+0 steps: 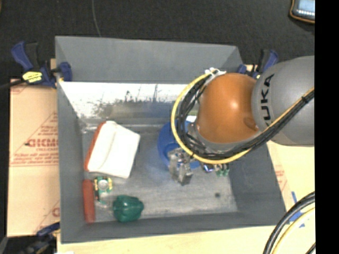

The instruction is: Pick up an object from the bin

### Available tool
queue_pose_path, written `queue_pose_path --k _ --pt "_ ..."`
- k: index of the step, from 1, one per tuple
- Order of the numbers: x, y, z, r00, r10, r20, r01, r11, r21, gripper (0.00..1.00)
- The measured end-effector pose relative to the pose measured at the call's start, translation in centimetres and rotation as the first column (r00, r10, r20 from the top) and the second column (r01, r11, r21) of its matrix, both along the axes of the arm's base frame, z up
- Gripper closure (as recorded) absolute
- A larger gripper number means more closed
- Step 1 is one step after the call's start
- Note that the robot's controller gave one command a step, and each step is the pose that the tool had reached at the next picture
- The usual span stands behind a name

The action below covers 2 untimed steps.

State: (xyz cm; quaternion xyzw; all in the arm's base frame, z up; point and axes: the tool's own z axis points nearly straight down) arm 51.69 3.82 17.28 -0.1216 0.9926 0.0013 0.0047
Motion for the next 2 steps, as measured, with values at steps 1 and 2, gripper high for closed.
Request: queue_pose_path --k 1,2 --pt "0.9 -0.2 2.5 1.000 -0.029 0.001 0.029 1.000 0.001 1.00" --pt "0.4 0.3 3.8 1.000 0.029 0.006 -0.029 1.000 0.000 1.00"
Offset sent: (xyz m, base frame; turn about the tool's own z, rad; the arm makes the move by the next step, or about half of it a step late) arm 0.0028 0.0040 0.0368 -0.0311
